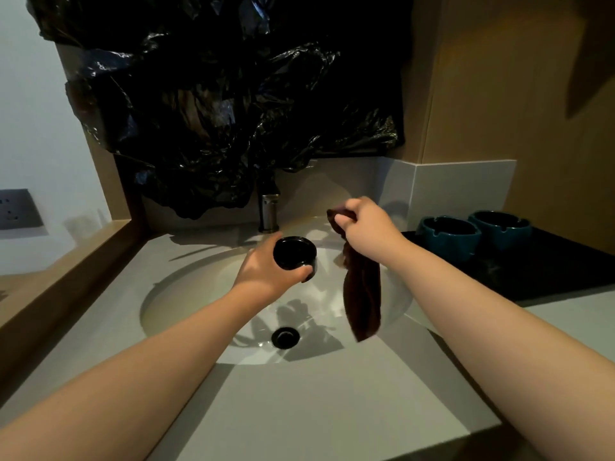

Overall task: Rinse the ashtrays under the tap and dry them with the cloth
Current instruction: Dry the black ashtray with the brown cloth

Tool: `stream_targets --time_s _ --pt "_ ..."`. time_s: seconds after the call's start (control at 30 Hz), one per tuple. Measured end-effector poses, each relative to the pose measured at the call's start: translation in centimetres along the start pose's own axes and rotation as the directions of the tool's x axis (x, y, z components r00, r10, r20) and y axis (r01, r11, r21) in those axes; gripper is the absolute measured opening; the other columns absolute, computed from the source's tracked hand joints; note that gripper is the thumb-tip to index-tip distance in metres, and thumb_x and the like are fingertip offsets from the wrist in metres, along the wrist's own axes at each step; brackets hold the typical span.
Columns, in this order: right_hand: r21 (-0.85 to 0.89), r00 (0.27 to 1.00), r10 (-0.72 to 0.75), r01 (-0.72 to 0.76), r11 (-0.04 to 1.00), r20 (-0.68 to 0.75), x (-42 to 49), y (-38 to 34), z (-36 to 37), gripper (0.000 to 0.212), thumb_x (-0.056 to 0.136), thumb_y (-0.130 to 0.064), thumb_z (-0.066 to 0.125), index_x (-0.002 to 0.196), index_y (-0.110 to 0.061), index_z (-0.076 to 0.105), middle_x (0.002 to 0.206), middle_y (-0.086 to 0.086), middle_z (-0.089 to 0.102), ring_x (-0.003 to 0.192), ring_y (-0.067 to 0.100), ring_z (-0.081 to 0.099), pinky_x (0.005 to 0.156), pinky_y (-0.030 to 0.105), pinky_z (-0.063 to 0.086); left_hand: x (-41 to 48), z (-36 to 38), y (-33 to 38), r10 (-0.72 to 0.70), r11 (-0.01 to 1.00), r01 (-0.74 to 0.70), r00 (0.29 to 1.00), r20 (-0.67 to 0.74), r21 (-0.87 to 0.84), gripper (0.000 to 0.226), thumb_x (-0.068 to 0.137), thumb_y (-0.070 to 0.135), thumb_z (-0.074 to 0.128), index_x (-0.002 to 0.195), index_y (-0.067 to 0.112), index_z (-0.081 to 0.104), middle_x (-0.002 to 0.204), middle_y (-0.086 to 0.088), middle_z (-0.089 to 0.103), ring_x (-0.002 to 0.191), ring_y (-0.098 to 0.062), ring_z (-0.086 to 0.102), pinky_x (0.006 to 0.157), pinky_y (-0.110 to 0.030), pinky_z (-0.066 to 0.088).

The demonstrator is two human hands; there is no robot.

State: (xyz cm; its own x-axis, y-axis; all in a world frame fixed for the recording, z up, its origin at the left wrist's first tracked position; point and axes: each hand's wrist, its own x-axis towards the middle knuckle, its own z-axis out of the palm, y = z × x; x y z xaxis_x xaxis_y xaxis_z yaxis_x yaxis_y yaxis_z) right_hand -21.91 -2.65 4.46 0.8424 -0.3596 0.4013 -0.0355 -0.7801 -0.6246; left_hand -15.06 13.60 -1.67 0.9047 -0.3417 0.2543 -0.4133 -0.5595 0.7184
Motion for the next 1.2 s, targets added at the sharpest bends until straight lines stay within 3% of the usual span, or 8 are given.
stream_targets --time_s 0.2,0.33,0.43,0.63,0.73,0.87,1.03,1.2 --pt "0.231 0.983 -0.093 0.128 0.965 -0.157 -2.8 -1.2 -5.5 0.018 0.096 -0.015 0.047 0.1 -0.023 0.063 0.105 0.001 0.062 0.096 0.017 0.059 0.079 0.026 0.048 -0.4 -0.2 1.4 -0.145 0.984 0.151 0.987 0.076 -0.092 0.064 0.077 0.045 0.075 0.128 0.019 0.048 0.117 -0.002 0.056 0.105 -0.022 0.053 0.081 -0.029 0.042" --pt "0.277 0.978 -0.079 0.132 0.952 -0.194 -5.5 -0.7 -8.3 0.02 0.098 -0.016 0.045 0.104 -0.023 0.063 0.096 -0.01 0.059 0.094 0.012 0.059 0.085 0.03 0.052 -0.2 -0.1 3.1 -0.07 0.965 0.116 0.978 0.195 -0.235 0.03 0.079 0.034 0.076 0.09 0.013 0.058 0.094 -0.006 0.062 0.094 -0.025 0.06 0.082 -0.037 0.051" --pt "0.302 0.98 -0.032 0.091 0.949 -0.196 -7.4 0.3 -9.2 0.019 0.099 -0.018 0.044 0.103 -0.025 0.061 0.096 -0.012 0.058 0.095 0.009 0.058 0.087 0.03 0.051 0.1 0.6 4.7 -0.111 0.835 0.257 0.945 0.308 -0.486 0.029 0.084 0.033 0.071 0.098 0.01 0.061 0.107 -0.012 0.064 0.098 -0.025 0.063 0.097 -0.038 0.051" --pt "0.256 0.974 -0.038 0.096 0.962 -0.225 -11.4 3.7 -10.0 0.015 0.096 -0.016 0.05 0.099 -0.027 0.061 0.101 -0.009 0.058 0.097 0.009 0.058 0.086 0.027 0.05 -1.2 3.4 7.9 -0.18 0.553 0.459 0.881 0.438 -0.696 0.033 0.088 0.033 0.066 0.11 0.011 0.055 0.102 -0.01 0.057 0.096 -0.024 0.058 0.091 -0.036 0.053" --pt "0.042 0.995 -0.09 0.089 0.995 0.033 -13.2 5.5 -10.1 0.014 0.091 -0.02 0.058 0.1 -0.029 0.063 0.105 -0.011 0.056 0.097 0.003 0.055 0.082 0.017 0.045 -1.8 4.4 8.8 -0.181 0.451 0.505 0.859 0.479 -0.736 0.03 0.088 0.03 0.066 0.107 0.01 0.053 0.106 -0.014 0.056 0.094 -0.024 0.059 0.089 -0.038 0.054" --pt "-0.183 0.893 -0.05 0.146 0.972 0.447 -13.5 6.0 -10.5 0.028 0.092 -0.04 0.053 0.117 -0.032 0.063 0.118 -0.014 0.056 0.109 0.001 0.05 0.098 0.025 0.042 -1.8 5.1 9.1 -0.177 0.393 0.518 0.853 0.491 -0.76 0.044 0.086 0.037 0.066 0.115 0.007 0.053 0.11 -0.017 0.056 0.101 -0.029 0.06 0.091 -0.043 0.054" --pt "0.005 0.996 -0.011 0.011 1.0 0.089 -10.7 5.6 -11.9 0.053 0.09 -0.043 0.056 0.139 -0.03 0.042 0.144 -0.007 0.04 0.133 0.01 0.036 0.101 0.026 0.03 -2.0 5.2 9.2 -0.115 0.46 0.563 0.805 0.582 -0.687 0.059 0.083 0.06 0.058 0.108 0.007 0.062 0.105 -0.012 0.066 0.087 -0.025 0.058 0.077 -0.033 0.048" --pt "0.081 0.993 0.041 -0.05 0.995 0.115 -8.4 5.3 -10.8 0.083 0.079 -0.048 0.069 0.147 -0.029 0.024 0.152 -0.003 0.031 0.136 0.017 0.036 0.104 0.033 0.035 -2.7 6.4 10.8 -0.009 0.442 0.564 0.78 0.626 -0.697 0.056 0.085 0.058 0.056 0.108 0.008 0.063 0.095 -0.013 0.061 0.071 -0.021 0.048 0.066 -0.028 0.046"
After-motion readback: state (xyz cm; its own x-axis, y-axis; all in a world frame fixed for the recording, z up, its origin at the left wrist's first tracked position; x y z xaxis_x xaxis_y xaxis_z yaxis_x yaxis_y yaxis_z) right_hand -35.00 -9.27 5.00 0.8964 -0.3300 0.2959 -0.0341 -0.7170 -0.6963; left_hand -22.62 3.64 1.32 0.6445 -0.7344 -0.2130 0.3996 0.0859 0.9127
